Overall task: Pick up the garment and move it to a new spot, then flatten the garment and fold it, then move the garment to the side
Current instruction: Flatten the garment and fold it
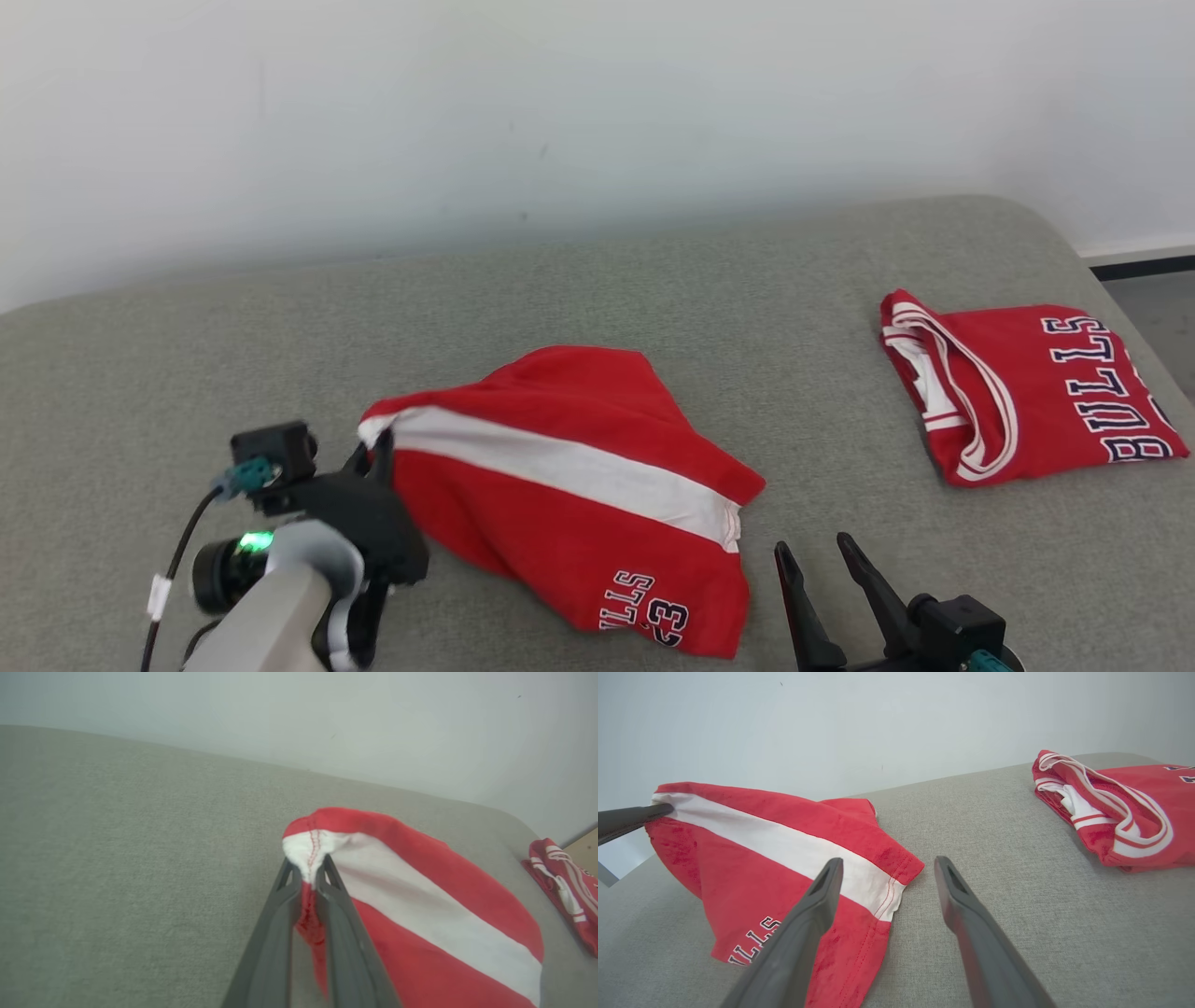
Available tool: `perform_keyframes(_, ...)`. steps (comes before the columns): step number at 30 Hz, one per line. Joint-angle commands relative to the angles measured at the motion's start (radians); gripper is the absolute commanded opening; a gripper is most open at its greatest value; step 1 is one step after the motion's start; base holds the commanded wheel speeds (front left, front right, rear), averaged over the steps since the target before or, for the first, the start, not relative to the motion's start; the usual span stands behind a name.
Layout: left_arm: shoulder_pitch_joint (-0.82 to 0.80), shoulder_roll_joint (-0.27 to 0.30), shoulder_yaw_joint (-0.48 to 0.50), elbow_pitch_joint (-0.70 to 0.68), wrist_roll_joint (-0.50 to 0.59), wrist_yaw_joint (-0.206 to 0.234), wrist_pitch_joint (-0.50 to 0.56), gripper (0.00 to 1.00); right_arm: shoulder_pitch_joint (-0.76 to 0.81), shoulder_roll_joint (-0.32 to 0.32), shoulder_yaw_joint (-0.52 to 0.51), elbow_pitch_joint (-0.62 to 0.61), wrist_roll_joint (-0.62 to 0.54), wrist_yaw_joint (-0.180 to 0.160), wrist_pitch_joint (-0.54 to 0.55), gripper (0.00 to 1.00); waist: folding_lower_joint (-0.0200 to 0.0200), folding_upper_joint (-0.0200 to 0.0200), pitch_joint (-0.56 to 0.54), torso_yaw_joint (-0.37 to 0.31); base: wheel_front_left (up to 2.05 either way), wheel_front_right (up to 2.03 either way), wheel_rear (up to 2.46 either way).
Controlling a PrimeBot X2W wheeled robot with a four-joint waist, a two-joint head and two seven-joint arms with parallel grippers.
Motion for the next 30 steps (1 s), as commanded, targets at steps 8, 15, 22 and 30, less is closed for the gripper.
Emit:
perform_keyframes(8,0.130,0.061,-0.017,-0.018,-0.003,0.024,0.027,0.00,0.003,0.001,0.001,-0.004,-0.008,-0.003,-0.001,1.00,0.0001,0.0000,-0.008,0.036,0.00,0.00,0.00)
perform_keyframes(15,0.198,0.086,-0.028,-0.071,0.017,0.026,-0.020,1.00,0.001,0.001,0.002,-0.003,-0.010,-0.003,-0.001,1.00,0.0001,0.0000,-0.014,0.029,0.00,0.00,0.00)
perform_keyframes(22,0.300,0.125,0.075,-0.202,0.085,0.041,-0.096,1.00,0.009,0.001,-0.023,-0.010,-0.019,-0.003,-0.001,1.00,0.0001,0.0000,-0.025,0.027,0.00,0.00,0.00)
perform_keyframes(30,0.530,0.063,0.375,-0.501,0.354,0.024,-0.096,1.00,0.029,-0.001,-0.062,-0.016,-0.028,-0.003,-0.001,1.00,0.0001,0.0000,-0.045,0.049,0.00,0.00,0.00)
